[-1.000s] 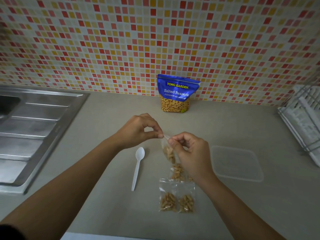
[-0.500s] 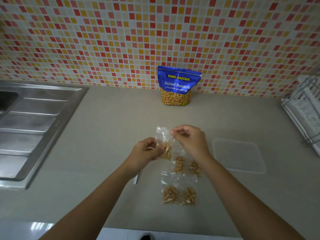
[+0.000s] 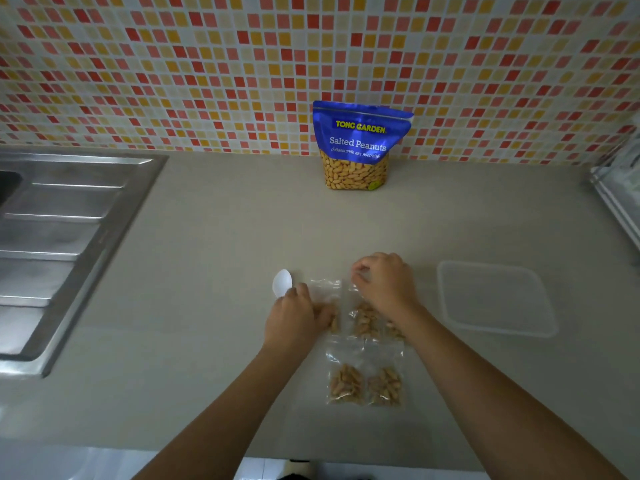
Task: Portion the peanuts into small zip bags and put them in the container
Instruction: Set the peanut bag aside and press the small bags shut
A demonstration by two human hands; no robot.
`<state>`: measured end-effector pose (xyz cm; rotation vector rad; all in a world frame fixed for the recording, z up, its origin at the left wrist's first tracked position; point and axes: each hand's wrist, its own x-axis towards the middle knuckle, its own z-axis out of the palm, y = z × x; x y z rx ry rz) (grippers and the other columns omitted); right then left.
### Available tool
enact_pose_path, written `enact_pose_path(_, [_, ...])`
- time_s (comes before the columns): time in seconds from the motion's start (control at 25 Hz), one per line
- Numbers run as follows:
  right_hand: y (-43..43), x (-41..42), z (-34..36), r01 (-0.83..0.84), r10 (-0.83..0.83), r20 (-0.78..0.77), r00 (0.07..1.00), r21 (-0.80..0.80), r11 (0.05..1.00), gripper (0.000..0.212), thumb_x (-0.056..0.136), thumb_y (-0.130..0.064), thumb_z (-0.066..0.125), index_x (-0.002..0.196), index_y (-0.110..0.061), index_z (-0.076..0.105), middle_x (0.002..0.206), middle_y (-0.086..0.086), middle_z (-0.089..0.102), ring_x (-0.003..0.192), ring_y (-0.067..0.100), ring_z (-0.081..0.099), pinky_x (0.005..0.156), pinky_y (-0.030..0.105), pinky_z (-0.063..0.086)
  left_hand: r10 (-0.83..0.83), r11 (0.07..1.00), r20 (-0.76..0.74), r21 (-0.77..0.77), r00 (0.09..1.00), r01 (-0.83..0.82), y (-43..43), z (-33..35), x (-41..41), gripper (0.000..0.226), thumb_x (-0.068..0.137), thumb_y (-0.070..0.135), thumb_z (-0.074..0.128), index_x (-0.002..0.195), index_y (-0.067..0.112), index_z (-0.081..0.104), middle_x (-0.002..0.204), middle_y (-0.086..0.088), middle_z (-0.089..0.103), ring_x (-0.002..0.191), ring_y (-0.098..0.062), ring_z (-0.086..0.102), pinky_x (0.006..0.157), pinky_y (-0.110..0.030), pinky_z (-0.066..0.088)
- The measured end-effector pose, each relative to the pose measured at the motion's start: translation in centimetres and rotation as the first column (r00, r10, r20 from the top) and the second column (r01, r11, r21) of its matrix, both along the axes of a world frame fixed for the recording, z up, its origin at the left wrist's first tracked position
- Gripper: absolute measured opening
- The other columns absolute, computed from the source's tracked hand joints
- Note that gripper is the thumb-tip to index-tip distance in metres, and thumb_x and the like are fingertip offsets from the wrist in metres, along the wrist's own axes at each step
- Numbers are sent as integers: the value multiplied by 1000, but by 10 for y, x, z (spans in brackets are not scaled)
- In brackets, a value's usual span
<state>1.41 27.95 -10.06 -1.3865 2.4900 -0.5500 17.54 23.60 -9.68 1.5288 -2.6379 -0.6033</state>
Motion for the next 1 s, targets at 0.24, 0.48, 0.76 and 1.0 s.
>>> enact_pose_path(0.24, [25,-34,16,-112,177,-155,972,356,928,39,84,-42,58,121,-28,60,119,2,56,115,26,43,92,36,38,-380,910,84,-145,921,388,-24,-3,-45,42,95,36,43,134,20,48,136,-4,44,121,-26,39,96,-34,37])
enact_pose_path(0.48, [25,-25,4,-114,200,-226,953,344,932,27,83,-37,62,106,-24,65,114,1,55,115,26,41,90,36,35,-394,883,269,-156,879,444,-23,-19,-71,37,90,38,52,120,20,58,132,-3,44,120,-29,35,94,-36,35])
enact_pose_path(0.76, [48,-24,15,-159,156,170,973,6,987,7,83,-16,62,89,-18,63,80,-1,65,88,18,62,73,27,43,-307,911,-283,188,909,366,-22,5,-51,10,83,12,60,91,9,65,88,-8,70,84,-22,62,71,-22,44])
enact_pose_path(1.0, [69,-22,57,120,41,563,826,-246,962,9,77,-12,74,78,-20,70,62,-15,66,59,-8,60,59,5,42,-201,841,-554,326,808,433,-22,54,-36,23,81,19,71,104,16,70,89,2,72,83,-6,68,83,-19,51])
